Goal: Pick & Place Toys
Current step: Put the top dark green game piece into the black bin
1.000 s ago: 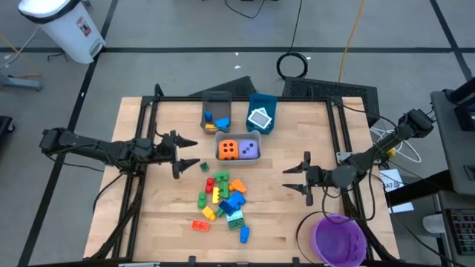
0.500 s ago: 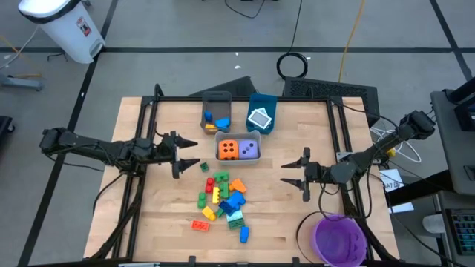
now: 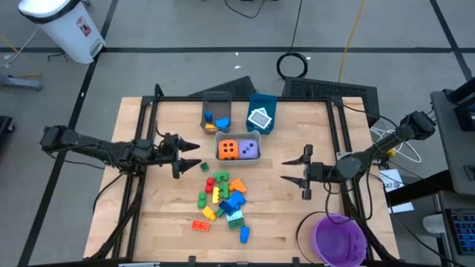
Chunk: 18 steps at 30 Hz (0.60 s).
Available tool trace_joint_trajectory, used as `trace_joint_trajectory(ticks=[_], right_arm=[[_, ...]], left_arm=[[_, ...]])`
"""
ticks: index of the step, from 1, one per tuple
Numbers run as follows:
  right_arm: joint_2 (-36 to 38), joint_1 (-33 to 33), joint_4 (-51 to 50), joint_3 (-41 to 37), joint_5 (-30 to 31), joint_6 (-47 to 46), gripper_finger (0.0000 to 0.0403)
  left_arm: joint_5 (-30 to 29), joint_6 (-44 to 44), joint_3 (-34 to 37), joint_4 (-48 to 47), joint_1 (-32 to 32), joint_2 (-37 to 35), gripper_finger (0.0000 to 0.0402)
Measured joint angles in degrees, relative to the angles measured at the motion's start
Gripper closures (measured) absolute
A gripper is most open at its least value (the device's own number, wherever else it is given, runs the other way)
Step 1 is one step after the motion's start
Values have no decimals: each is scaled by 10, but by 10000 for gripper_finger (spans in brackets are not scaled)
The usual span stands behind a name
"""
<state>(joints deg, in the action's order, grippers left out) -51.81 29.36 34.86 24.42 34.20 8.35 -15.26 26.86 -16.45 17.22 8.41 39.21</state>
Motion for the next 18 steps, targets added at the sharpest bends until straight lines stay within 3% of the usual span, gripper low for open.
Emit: trace_joint_trajectory(ticks=[6,11,18], right_arm=[[0,-25,5,0,0,18,222],[0,-52,1,0,-8,28,224],[0,-96,31,0,-140,64,227]], left_arm=[[-3,77,0,0,7,91,36],[-32,80,0,-28,6,172,36],[-48,7,0,-52,7,257,37]])
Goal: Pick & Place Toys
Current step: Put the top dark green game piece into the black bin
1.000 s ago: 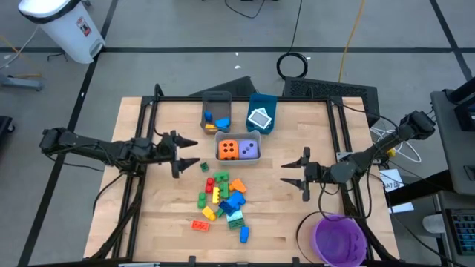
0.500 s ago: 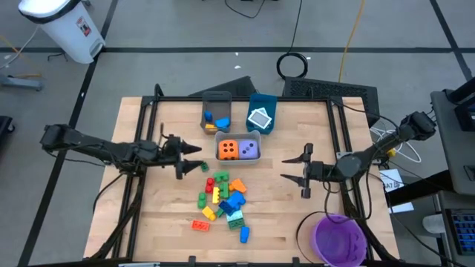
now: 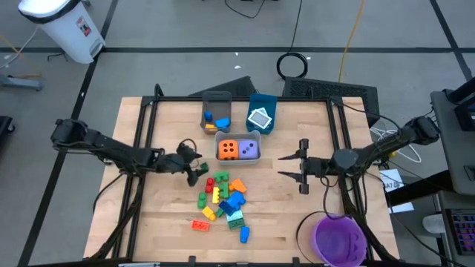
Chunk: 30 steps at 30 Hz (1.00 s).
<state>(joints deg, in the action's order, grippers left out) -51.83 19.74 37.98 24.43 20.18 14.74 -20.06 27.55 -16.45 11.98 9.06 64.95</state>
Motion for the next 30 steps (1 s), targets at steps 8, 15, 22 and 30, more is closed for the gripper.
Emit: trace_joint_trajectory(ticks=[8,15,22,30], right_arm=[[0,-63,8,0,-40,27,234],[0,-108,29,0,-47,27,240],[0,-149,38,0,-130,25,247],[-3,-166,28,0,-128,-21,248]], left_arm=[[-91,-32,0,-1,0,53,37],[-80,-33,0,-5,-1,69,37],[-18,-23,0,-10,-24,77,37],[19,-21,0,-7,-27,90,37]])
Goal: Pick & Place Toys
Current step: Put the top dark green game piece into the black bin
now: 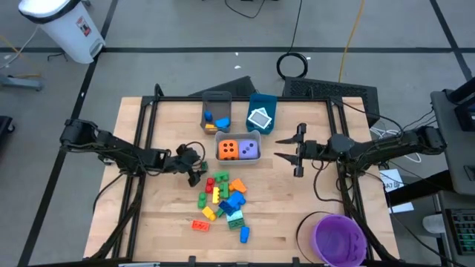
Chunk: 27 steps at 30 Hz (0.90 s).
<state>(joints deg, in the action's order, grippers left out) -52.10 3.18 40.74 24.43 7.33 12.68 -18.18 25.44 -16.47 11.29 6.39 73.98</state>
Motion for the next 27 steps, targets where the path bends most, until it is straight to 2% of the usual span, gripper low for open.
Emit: trace_joint_trajectory(ticks=[5,12,21,24,27], right_arm=[[0,6,-7,0,0,-8,248],[0,7,-8,0,0,-15,248],[0,7,-12,0,0,-15,248],[0,7,-19,0,0,-15,248],[0,7,-22,0,0,-15,248]], left_arm=[[-23,-20,0,6,0,23,37],[-30,-72,-1,70,-3,76,37],[-31,-97,0,93,-31,82,39],[-16,-88,0,90,-44,82,61],[3,-81,0,87,-54,82,104]])
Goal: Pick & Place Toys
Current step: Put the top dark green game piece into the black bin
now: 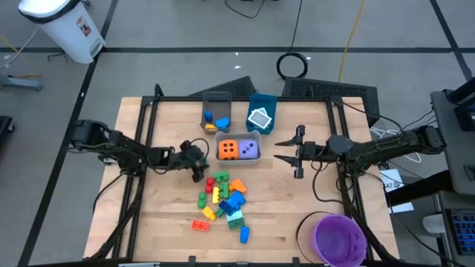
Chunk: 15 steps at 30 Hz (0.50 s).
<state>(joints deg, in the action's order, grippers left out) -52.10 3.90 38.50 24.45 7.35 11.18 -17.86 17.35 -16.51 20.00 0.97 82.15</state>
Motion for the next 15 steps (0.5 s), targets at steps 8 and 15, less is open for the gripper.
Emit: trace_joint_trajectory(ticks=[8,15], right_arm=[[0,0,-2,0,0,-13,252],[0,0,-1,0,0,-15,254]], left_arm=[[-10,-25,-9,25,-26,-22,255],[-51,-129,-61,23,-67,-121,257]])
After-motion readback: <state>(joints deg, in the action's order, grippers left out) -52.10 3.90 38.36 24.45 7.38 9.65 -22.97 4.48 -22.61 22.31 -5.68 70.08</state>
